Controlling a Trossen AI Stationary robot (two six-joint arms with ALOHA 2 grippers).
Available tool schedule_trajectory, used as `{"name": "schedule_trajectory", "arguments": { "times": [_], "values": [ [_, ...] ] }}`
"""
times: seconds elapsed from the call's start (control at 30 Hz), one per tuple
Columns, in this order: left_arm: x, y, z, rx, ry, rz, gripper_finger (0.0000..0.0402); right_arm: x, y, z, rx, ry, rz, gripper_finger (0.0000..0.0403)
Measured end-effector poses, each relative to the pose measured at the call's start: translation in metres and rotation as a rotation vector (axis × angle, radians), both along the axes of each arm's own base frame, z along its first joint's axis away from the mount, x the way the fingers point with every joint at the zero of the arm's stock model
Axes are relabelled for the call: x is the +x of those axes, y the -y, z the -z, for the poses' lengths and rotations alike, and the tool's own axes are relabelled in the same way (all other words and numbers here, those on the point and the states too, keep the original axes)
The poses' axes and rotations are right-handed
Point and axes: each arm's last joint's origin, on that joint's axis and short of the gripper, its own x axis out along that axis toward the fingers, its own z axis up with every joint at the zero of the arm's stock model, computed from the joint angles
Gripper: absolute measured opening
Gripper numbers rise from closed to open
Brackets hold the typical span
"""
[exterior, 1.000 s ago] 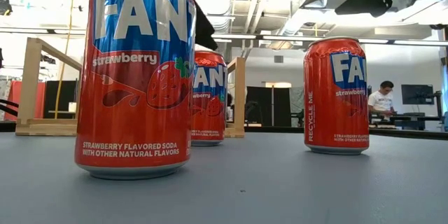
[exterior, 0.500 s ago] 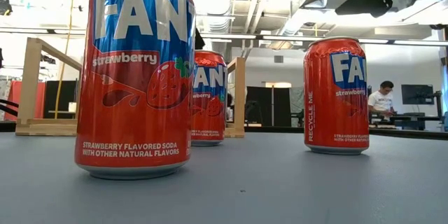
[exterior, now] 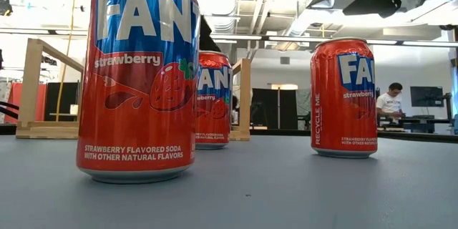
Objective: Place canned beverage on shelf
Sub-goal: Put the top left red soda can on the shelf
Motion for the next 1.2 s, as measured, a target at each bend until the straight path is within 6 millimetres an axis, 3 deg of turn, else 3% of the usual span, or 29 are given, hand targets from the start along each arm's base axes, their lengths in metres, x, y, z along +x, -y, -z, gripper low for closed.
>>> {"name": "schedule_trajectory", "arguments": {
  "times": [0.27,0.53,0.8,1.07,1.2],
  "values": [
    [-0.007,0.003,0.019,0.009,-0.027,-0.043,0.0362,-0.001,0.000,0.002,-0.001,-0.019,0.005,0.0276],
    [-0.001,0.010,0.023,0.016,0.009,-0.040,0.0362,-0.002,0.001,0.003,0.011,-0.033,0.015,0.0276],
    [0.013,0.013,0.054,0.009,-0.065,-0.045,0.0362,-0.002,0.001,0.005,0.020,-0.047,0.023,0.0276],
    [0.011,0.013,0.054,-0.006,-0.087,-0.079,0.0359,-0.003,0.001,0.005,0.018,-0.053,0.024,0.0276],
    [0.011,0.013,0.054,-0.007,-0.087,-0.081,0.0332,-0.003,0.001,0.005,0.018,-0.053,0.024,0.0276]
  ]
}}
